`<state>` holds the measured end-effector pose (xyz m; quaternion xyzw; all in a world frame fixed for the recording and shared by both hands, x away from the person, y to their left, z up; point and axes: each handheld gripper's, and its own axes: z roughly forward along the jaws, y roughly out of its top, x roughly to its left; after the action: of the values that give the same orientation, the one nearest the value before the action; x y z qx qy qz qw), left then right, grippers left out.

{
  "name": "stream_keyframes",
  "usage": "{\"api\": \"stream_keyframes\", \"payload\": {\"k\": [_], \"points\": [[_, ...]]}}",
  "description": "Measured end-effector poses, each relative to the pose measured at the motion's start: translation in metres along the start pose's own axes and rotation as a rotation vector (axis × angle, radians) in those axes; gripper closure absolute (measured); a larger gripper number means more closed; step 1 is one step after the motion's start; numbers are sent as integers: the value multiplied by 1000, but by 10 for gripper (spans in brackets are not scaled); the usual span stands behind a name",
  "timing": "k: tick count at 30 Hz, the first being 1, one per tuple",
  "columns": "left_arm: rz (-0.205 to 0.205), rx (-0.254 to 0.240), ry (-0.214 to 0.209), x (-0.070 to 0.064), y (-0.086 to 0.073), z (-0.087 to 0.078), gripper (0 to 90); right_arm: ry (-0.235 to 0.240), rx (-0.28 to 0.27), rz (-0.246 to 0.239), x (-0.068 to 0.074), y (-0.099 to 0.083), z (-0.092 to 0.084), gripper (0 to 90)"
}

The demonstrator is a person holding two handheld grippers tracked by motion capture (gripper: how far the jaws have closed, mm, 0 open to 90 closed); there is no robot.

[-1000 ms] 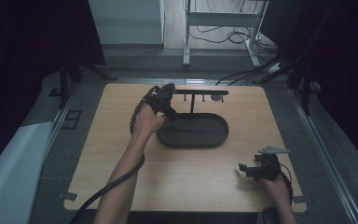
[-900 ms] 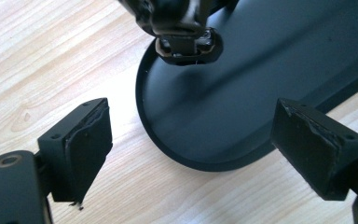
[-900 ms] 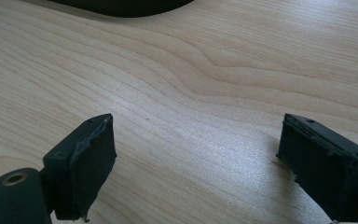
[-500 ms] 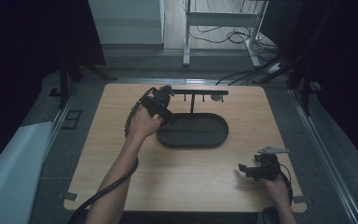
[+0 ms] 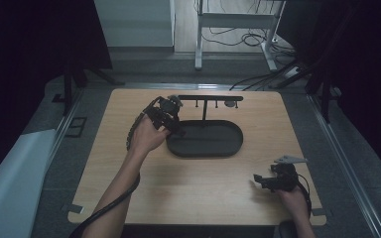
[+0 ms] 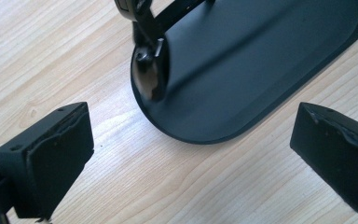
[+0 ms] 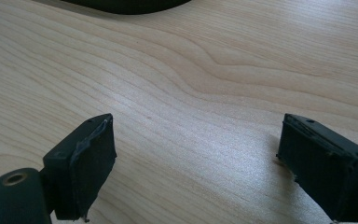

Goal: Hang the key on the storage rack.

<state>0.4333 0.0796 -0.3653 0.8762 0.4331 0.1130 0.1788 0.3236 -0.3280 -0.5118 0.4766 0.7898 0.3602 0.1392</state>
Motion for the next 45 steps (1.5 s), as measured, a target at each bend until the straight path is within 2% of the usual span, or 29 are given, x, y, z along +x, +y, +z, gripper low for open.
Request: {"api": "stream_keyframes", "payload": {"k": [4, 9, 14, 21, 35, 39, 45], "points": [[-7, -33, -23, 2, -6, -4, 0, -1, 0, -1, 0, 0, 0, 109], [-13, -39, -41, 4, -15, -9, 0, -1, 0, -1, 0, 0, 0, 109], [-18, -67, -62, 5, -27, -12, 0, -1, 1, -1, 0, 0, 0, 109], [-24, -87, -73, 6, -46, -14, 0, -2, 1, -2, 0, 0, 0, 109], [-55, -132, -75, 12, -94, -16, 0, -2, 1, 1, 0, 0, 0, 109], [-67, -145, -66, 13, -111, -11, 0, -3, 1, 1, 0, 0, 0, 109], [-63, -149, -30, 12, -137, 1, 0, -3, 2, 0, 0, 0, 0, 109]]}}
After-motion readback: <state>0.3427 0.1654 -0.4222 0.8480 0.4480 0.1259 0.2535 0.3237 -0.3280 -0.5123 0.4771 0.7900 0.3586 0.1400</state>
